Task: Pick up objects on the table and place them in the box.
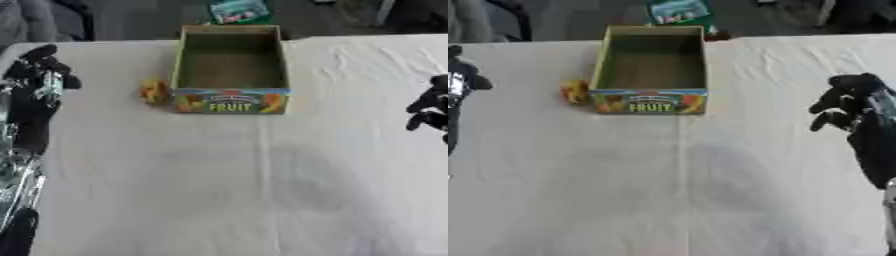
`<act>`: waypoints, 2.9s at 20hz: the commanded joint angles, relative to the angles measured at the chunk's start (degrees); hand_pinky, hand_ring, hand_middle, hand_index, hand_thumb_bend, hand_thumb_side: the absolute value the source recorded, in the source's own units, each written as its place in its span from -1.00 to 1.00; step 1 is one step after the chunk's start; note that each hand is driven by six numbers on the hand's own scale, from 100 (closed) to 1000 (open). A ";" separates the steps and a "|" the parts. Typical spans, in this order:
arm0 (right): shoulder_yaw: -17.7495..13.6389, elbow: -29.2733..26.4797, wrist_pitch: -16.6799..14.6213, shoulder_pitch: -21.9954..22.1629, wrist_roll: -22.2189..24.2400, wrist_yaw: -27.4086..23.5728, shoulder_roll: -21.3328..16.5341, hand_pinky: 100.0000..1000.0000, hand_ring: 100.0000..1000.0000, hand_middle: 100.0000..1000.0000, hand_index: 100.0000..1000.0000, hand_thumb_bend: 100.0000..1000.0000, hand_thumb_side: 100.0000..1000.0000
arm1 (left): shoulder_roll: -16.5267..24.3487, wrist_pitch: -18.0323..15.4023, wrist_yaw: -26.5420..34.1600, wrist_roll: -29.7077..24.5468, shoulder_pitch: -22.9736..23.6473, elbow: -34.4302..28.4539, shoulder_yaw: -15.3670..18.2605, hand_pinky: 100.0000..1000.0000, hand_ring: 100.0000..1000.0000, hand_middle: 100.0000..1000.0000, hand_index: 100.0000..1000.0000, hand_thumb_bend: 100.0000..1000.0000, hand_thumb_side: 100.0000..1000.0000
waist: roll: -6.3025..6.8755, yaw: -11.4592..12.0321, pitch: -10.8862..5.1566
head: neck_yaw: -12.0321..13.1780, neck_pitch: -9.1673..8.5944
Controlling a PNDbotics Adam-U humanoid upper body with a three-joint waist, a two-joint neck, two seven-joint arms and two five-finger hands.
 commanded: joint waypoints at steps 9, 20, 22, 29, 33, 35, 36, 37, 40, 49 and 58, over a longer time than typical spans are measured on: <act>-0.28 -0.54 0.07 -0.66 0.22 0.07 -1.21 -0.29 0.02 -0.06 0.32 -1.00 0.14 | 10.28 1.21 -7.69 -3.53 -2.99 0.65 -0.54 0.14 0.01 -0.01 0.51 -1.00 -0.86 | 0.33 -0.57 -1.07 | 0.29 -0.65; 0.32 -0.24 0.55 -0.45 0.97 0.49 -1.56 -0.29 0.02 -0.06 0.32 -1.00 0.17 | 27.76 -1.50 -26.07 -18.25 -14.67 9.16 -6.37 0.24 0.16 0.17 0.63 -0.32 -0.90 | 1.12 -1.85 -1.50 | 0.89 -0.50; 0.48 -0.19 0.60 -0.36 1.16 0.59 -1.72 -0.29 0.02 -0.06 0.32 -1.00 0.18 | 28.93 -2.87 -30.77 -21.58 -18.42 13.31 -9.03 0.26 0.20 0.22 0.64 -0.20 -0.77 | 1.32 -2.24 -1.63 | 1.13 -0.33; 0.84 0.01 0.89 -0.20 1.56 0.94 -1.94 -0.29 0.02 -0.06 0.32 -1.00 0.19 | 24.90 -9.96 -43.89 -31.13 -29.23 29.25 -13.42 0.30 0.30 0.30 0.67 0.15 -0.53 | 1.89 -3.15 -1.87 | 1.40 -0.17; 0.95 0.04 0.94 -0.14 1.67 1.02 -1.94 -0.29 0.02 -0.06 0.32 -1.00 0.20 | 20.90 -12.76 -50.81 -32.79 -33.60 37.72 -13.26 0.28 0.29 0.27 0.66 0.27 -0.48 | 1.94 -3.53 -1.90 | 1.56 -0.17; 1.03 0.05 0.98 -0.19 1.76 1.02 -1.87 -0.29 0.02 -0.06 0.32 -1.00 0.20 | 18.60 -13.56 -53.81 -32.43 -35.31 41.38 -12.73 0.28 0.28 0.25 0.65 0.29 -0.49 | 1.95 -3.70 -1.87 | 1.73 -0.17; 1.07 0.07 1.02 -0.21 1.80 1.04 -1.84 -0.29 0.02 -0.06 0.32 -1.00 0.20 | 17.54 -14.11 -55.02 -32.34 -36.02 42.99 -12.57 0.28 0.28 0.26 0.65 0.30 -0.47 | 1.96 -3.80 -1.85 | 1.79 -0.20; 1.11 0.07 1.04 -0.23 1.86 1.05 -1.82 -0.30 0.02 -0.06 0.32 -1.00 0.21 | 16.76 -14.54 -56.36 -32.28 -36.62 44.32 -12.45 0.28 0.30 0.26 0.66 0.33 -0.45 | 1.96 -3.91 -1.82 | 1.86 -0.23; 1.20 0.11 1.10 -0.27 1.96 1.12 -1.76 -0.29 0.02 -0.06 0.32 -1.00 0.21 | 14.52 -15.29 -60.73 -31.95 -37.85 47.54 -11.93 0.28 0.30 0.27 0.66 0.37 -0.42 | 2.00 -4.27 -1.75 | 2.18 -0.20; 1.28 0.14 1.24 -0.41 2.08 1.23 -1.52 -0.29 0.02 -0.07 0.32 -1.00 0.23 | 11.41 -14.09 -67.34 -26.10 -38.21 52.38 -10.13 0.23 0.24 0.20 0.61 0.20 -0.44 | 2.07 -4.98 -1.49 | 2.33 -0.37; 1.46 0.09 1.31 -0.64 2.34 1.32 -1.23 -0.30 0.02 -0.07 0.32 -1.00 0.24 | 9.35 -11.15 -68.14 -19.69 -38.19 56.28 -8.67 0.17 0.16 0.14 0.56 -0.03 -0.53 | 1.92 -5.72 -1.02 | 2.97 -0.75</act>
